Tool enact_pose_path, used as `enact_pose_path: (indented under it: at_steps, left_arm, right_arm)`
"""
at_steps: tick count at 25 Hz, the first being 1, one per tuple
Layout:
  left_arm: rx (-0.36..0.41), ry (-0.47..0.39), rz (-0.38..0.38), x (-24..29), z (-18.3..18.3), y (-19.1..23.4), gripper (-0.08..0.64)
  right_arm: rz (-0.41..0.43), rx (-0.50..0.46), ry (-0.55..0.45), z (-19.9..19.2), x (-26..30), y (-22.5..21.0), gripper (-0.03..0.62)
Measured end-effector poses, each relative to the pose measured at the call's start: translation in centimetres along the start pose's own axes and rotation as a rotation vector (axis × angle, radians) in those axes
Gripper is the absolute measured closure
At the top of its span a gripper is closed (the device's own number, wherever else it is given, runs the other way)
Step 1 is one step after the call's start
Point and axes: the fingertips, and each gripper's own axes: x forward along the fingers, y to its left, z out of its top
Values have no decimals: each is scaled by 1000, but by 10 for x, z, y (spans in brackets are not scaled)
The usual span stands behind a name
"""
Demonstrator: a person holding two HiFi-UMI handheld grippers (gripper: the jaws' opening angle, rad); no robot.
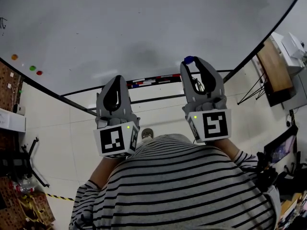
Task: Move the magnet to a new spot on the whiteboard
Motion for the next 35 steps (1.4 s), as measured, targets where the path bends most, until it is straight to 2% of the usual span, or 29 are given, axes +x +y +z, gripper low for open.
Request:
enact_pose_path:
  at_steps: [6, 14, 26, 31, 35]
  left_arm:
    - [3, 14, -27, -43, 0, -57, 545]
    - [17, 35, -26, -78, -6, -90, 545]
    - [30, 49, 0, -76, -11, -94, 545]
    - [28, 75, 15, -59, -18, -80, 545]
    - [38, 82, 20, -34, -16, -56, 545]
  right_arm:
    - [31, 69, 50, -11, -60, -9, 468]
    - [77, 84, 73, -23, -98, -6, 468]
    - [92, 67, 41, -19, -95, -10, 468]
    - [102, 49, 13, -11, -67, -10, 468]
    - [77, 12, -7, -5, -28, -19, 468]
